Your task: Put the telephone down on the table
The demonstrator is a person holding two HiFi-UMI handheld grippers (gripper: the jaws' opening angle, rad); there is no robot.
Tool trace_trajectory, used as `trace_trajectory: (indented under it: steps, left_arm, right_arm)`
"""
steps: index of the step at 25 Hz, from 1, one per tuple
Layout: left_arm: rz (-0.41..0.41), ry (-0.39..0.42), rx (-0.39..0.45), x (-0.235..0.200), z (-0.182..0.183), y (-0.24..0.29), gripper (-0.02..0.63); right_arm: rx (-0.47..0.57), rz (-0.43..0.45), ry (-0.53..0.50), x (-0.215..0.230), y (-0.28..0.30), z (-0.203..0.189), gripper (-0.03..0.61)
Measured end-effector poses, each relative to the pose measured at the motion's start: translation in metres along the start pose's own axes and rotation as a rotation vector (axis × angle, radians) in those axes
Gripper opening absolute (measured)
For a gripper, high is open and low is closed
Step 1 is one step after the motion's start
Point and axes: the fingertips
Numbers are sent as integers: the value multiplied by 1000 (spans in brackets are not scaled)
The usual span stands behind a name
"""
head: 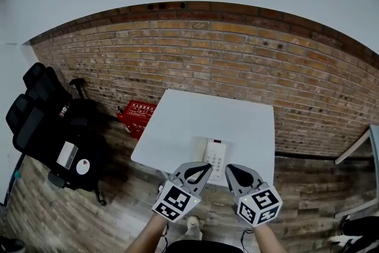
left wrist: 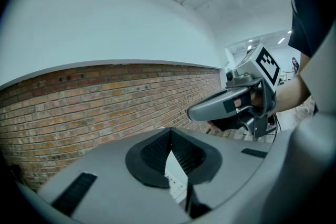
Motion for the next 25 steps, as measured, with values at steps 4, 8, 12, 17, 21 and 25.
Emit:
trace_trajectory:
  steps: [4,8,12,17,21,25]
  left_arm:
    - [23,2,8,14,6,-9,8]
    - [36,12,7,31,8,-16,8]
    - [50,18,12,46,12,-22,8]
    - [57,23,23,60,19,-28,8]
    - [69,21,21,69,21,-36,8]
    - [76,37,15,82,23,-43,8]
  right_arm:
    - [21,8,12,-6,-18,1,12]
    - [29,-3,12,-6,-34,2,12]
    - [50,7,14,-11,-51,7,12]
    - [70,13,16,-13,-68,9,12]
    - [85,10,27,-15,-80,12,12]
    - [95,14,45,-18,-93,10,12]
Point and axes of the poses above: the fingertips, and each gripper's own axes: y forward along the fingers, x to its right, z out of its top, and after that the axes turned 8 degrees about x, right-handed
